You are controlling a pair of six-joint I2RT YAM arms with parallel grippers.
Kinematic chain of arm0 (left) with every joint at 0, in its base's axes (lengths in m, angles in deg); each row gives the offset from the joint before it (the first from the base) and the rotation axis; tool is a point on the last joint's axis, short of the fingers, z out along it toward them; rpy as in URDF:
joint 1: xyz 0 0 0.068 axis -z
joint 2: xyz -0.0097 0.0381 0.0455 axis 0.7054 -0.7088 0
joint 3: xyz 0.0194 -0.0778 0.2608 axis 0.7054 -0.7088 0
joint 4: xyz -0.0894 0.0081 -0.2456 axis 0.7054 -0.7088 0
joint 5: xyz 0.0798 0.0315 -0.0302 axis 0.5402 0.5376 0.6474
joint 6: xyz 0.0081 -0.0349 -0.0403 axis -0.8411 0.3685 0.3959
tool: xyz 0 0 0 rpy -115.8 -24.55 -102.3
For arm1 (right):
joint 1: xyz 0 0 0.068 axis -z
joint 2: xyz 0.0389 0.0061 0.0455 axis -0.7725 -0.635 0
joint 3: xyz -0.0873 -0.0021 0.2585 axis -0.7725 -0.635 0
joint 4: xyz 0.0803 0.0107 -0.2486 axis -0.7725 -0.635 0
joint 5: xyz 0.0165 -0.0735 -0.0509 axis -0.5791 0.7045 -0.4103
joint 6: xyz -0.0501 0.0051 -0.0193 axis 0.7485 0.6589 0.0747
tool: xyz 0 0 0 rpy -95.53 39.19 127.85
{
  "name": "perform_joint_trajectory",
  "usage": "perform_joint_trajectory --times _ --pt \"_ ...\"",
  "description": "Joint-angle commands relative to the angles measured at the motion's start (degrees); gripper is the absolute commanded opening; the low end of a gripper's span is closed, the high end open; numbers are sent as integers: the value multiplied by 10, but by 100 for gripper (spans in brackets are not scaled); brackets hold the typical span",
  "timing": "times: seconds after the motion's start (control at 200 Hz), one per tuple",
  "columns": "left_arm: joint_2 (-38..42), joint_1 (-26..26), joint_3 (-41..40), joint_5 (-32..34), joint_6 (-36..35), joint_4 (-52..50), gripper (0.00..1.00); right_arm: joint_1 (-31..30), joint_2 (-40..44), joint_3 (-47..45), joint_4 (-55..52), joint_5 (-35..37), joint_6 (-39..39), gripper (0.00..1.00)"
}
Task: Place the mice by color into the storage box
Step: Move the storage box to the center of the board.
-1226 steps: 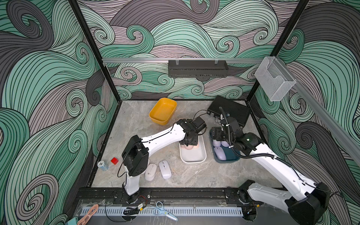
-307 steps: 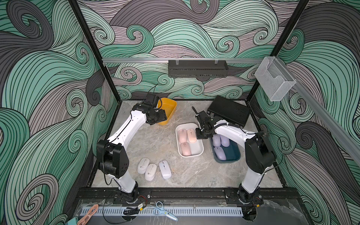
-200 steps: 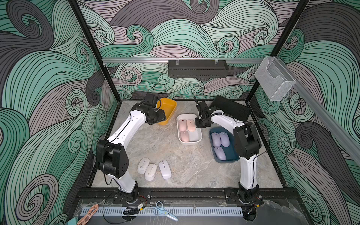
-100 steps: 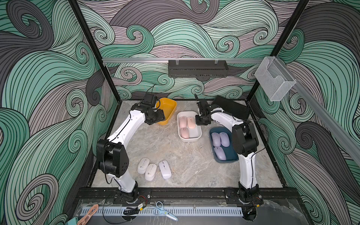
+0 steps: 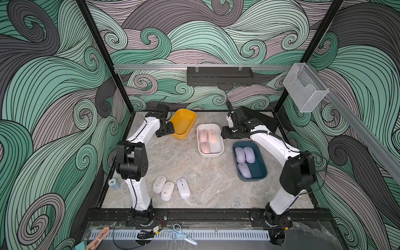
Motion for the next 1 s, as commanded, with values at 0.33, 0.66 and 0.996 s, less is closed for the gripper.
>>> perform_joint_trajectory --times 0.33,0.66,0.996 --pt "-190 -11 224 76 -112 -35 64 -3 167 -138 1 8 9 74" --pt "-286 -26 348 42 -144 -45 64 -3 197 -153 -1 14 22 75" --pt "-290 -26 343 28 -158 -50 50 -3 207 -148 0 3 13 74"
